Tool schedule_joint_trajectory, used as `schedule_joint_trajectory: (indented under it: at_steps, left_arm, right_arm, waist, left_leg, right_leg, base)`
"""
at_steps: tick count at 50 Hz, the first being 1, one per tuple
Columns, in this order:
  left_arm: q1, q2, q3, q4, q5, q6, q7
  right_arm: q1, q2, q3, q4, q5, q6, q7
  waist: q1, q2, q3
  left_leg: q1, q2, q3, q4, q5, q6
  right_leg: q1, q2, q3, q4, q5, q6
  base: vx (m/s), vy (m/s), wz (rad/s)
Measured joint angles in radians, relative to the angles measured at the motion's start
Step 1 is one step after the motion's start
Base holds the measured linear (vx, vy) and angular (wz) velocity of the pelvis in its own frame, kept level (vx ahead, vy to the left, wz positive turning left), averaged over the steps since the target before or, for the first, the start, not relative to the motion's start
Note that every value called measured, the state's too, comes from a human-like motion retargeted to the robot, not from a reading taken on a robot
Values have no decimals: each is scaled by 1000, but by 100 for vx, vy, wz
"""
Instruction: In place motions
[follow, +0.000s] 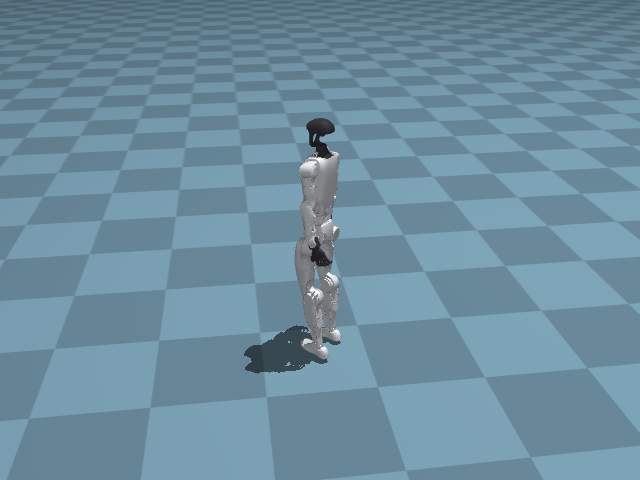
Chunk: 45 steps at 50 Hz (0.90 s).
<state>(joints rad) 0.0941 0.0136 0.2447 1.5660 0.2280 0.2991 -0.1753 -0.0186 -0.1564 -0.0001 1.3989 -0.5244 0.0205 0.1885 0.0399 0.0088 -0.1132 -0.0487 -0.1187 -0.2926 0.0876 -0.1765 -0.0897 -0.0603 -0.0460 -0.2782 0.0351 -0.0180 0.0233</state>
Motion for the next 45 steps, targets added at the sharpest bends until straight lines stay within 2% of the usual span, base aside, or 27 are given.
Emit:
schedule_joint_trajectory:
  at_steps: [11,15,18,20,23,25,27,30,33,37,40,45]
  left_arm:
    - [-48,6,-43,-57,-30,-9,-26]
    - [-69,12,-62,-73,-40,-12,-39]
    - [-89,24,-87,-79,-22,-13,-42]
    - [-96,28,-101,-80,-4,-14,-31]
    - [-98,32,-119,-78,12,-17,-15]
    - [-99,34,-124,-76,12,-20,-13]
    - [-92,36,-119,-72,16,-20,-17]
    - [-78,33,-102,-59,20,-15,-18]
    - [-70,27,-88,-40,5,-10,-17]
    - [-69,23,-71,-24,2,10,-50]
    - [-67,27,-79,-23,16,15,-86]
    - [-73,35,-107,-18,18,6,-59]
  right_arm:
    - [3,9,-14,107,27,52,-15]
    - [-1,13,-20,109,30,59,-16]
    - [1,14,-32,92,26,54,-18]
    - [10,9,-45,80,15,47,-18]
    - [27,-1,-62,68,-6,39,-25]
    - [32,-10,-69,69,-10,30,-39]
    - [39,-22,-75,77,-5,19,-47]
    - [49,-41,-105,95,7,16,-56]
    - [61,-59,-145,107,46,8,-68]
    - [78,-73,-183,117,103,2,-72]
    - [91,-76,-212,120,130,-3,-75]
    - [114,-69,-227,114,136,-9,-68]
  waist:
    - [-1,-3,0]
    - [-26,2,15]
    - [-44,8,35]
    - [-61,5,31]
    - [-70,9,27]
    - [-75,6,42]
    - [-73,11,43]
    - [-65,23,22]
    - [-63,34,6]
    - [-78,48,-13]
    - [-73,45,-17]
    - [-38,31,-14]
  left_leg:
    - [-76,7,-60,26,4,3]
    - [-103,23,-61,3,39,-21]
    - [-117,62,82,-15,63,-69]
    - [-125,86,244,-16,58,-52]
    - [-108,155,442,-8,51,-88]
    - [-93,165,424,5,82,-77]
    - [-77,174,380,4,75,-113]
    - [-63,179,344,-38,64,-131]
    - [-37,169,391,-73,43,-106]
    - [-24,163,390,-103,46,-108]
    - [-22,148,373,-100,44,-97]
    - [0,111,355,-104,36,-66]
  right_leg:
    - [-10,17,-48,-23,-20,-19]
    - [-32,28,-77,-30,-21,-13]
    - [-37,38,-113,-45,-19,-13]
    - [-49,34,-139,-51,-20,-15]
    - [-64,37,-161,-52,-20,-18]
    - [-57,35,-165,-53,-19,-17]
    - [-51,45,-156,-52,-18,-18]
    - [-51,58,-146,-53,-17,-19]
    - [-46,61,-147,-53,-16,-15]
    - [-35,56,-171,-53,-16,-9]
    - [-21,42,-183,-54,-13,-6]
    - [7,16,-196,-55,-6,-3]
  base:
    - [4,-12,39]
    - [-9,-9,51]
    - [-9,-8,57]
    - [-9,-2,70]
    - [-7,2,46]
    - [-8,4,15]
    - [-7,10,-16]
    - [-6,16,-26]
    - [-9,19,-2]
    - [-14,23,28]
    - [-12,19,19]
    - [-17,18,9]
